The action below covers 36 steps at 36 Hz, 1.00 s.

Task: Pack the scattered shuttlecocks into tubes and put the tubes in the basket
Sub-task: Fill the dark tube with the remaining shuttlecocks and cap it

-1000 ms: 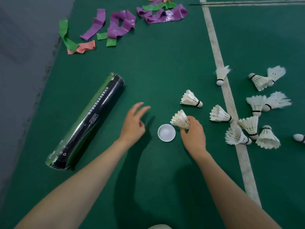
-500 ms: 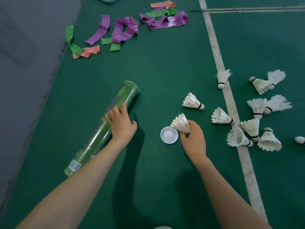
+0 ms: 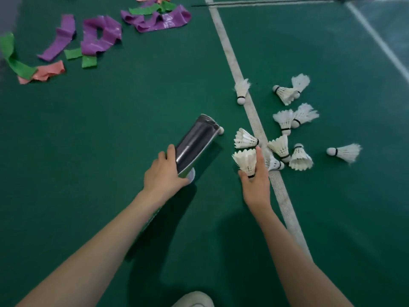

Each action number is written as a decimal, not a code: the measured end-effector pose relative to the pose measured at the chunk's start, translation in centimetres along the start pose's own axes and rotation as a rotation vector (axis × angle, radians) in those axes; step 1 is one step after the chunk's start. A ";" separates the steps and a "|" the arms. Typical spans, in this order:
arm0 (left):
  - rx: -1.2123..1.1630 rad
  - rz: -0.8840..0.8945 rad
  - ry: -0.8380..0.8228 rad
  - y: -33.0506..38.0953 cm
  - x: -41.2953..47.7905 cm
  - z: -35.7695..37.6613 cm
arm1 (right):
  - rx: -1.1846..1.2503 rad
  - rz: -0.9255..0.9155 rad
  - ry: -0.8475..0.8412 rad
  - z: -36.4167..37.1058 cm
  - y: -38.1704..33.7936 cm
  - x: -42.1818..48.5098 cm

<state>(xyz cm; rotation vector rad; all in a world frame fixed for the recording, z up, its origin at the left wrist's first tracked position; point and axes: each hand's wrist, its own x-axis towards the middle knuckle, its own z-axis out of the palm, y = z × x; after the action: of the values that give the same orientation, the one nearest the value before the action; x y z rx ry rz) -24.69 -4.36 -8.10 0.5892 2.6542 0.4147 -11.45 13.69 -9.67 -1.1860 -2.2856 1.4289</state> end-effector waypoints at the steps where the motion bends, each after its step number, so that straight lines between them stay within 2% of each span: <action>1: 0.030 0.059 -0.013 1.1 -0.2 0.2 | 0.037 0.008 0.032 -0.6 0.0 0.3; 4: 0.095 0.160 -0.067 3.7 -0.5 0.5 | 0.118 0.051 0.141 -2.5 -0.3 1.1; 12: 0.076 0.341 -0.163 7.7 -0.8 1.6 | 0.491 0.194 0.447 -9.0 -1.4 3.2; 17: 0.132 0.487 -0.153 9.6 -1.8 2.2 | 0.651 0.216 0.590 -12.1 -1.7 2.9; 19: 0.135 0.517 -0.140 10.0 -2.5 2.4 | 0.620 0.197 0.526 -12.5 -1.2 2.5; 24: 0.106 0.538 -0.109 10.3 -3.5 3.1 | 0.415 0.202 0.172 -11.4 0.1 1.1; 26: 0.081 0.511 -0.090 10.1 -3.6 3.2 | 0.406 0.174 0.137 -11.1 0.0 0.3; 31: 0.062 0.493 -0.080 9.5 -3.7 3.3 | 0.360 -0.028 0.118 -10.7 -0.7 -1.4; 36: 0.084 0.488 -0.069 8.7 -3.8 3.4 | 0.333 -0.093 0.015 -10.0 -1.1 -1.8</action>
<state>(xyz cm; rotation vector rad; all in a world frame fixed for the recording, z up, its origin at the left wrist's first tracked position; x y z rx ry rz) -17.04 2.13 -6.80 1.2614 2.4520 0.4073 -5.45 18.86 -3.17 -0.9724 -1.9619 1.6740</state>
